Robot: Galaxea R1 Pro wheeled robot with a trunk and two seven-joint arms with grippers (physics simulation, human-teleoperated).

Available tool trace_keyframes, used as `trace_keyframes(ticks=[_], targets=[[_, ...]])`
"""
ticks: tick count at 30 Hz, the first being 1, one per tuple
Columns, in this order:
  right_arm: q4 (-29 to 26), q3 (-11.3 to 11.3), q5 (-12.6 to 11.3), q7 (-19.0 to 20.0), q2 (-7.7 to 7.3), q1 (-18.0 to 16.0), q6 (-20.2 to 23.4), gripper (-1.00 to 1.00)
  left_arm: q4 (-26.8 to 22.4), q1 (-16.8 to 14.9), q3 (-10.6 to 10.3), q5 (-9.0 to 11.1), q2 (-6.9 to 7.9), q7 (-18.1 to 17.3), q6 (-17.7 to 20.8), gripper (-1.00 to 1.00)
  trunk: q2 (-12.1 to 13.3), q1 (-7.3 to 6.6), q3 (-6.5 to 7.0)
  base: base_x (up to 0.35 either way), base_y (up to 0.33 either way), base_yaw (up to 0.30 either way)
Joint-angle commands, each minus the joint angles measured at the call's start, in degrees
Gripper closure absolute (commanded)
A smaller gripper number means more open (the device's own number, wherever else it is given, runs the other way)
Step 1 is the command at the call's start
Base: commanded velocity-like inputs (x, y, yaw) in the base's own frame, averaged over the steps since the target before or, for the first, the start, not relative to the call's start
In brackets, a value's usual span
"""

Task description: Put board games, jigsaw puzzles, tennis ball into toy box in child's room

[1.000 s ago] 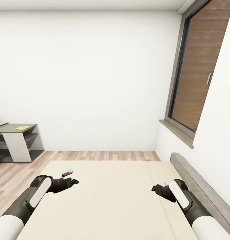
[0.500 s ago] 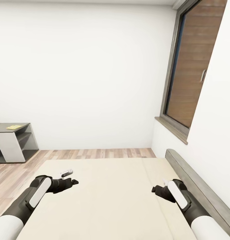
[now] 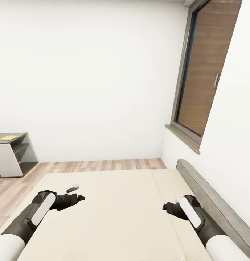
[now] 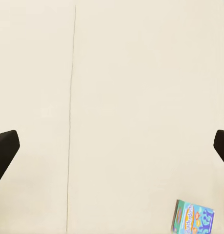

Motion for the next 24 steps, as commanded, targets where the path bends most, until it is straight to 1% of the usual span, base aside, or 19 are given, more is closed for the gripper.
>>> trace_keyframes(ticks=[1,3,6,12,15,20,24], targets=[[-0.2,1.0,-0.6,-0.6,-0.07,0.0,0.0,-1.00,-0.1,0.0,-0.1,0.3,0.06,0.2,0.1,-1.00,-0.1,0.02,-0.04,0.000,0.000,-0.009],[-0.3,1.6,-0.5,-0.6,-0.06,0.0,0.0,-1.00,-0.1,0.0,-0.1,0.3,0.06,0.2,0.1,-1.00,-0.1,0.02,-0.05,0.000,0.000,-0.006],[-0.4,2.1,-0.5,-0.6,-0.06,0.0,-0.1,-1.00,-0.1,0.0,-0.1,0.3,0.06,0.2,0.1,-1.00,-0.1,0.02,-0.06,0.000,0.000,-0.003],[-0.5,2.4,-0.5,-0.6,-0.06,0.0,-0.1,-1.00,-0.1,0.0,-0.1,0.3,0.01,0.2,0.1,-1.00,-0.1,0.02,-0.07,0.000,0.000,0.014],[-0.5,2.4,-0.5,-0.6,-0.06,0.0,-0.1,-1.00,-0.1,0.0,-0.2,0.3,-0.02,0.2,0.1,-1.00,-0.1,0.02,-0.05,0.000,0.000,0.155],[-0.5,2.4,-0.5,-0.6,-0.06,0.0,-0.1,-1.00,-0.1,0.0,-0.2,0.3,-0.07,0.2,0.1,-1.00,-0.1,0.02,0.02,0.000,0.000,0.233],[-0.5,2.4,-0.5,-0.6,-0.06,0.0,-0.1,-1.00,-0.2,0.0,-0.2,0.3,-0.11,0.2,0.1,-1.00,-0.1,0.02,0.03,0.000,0.000,0.069]])
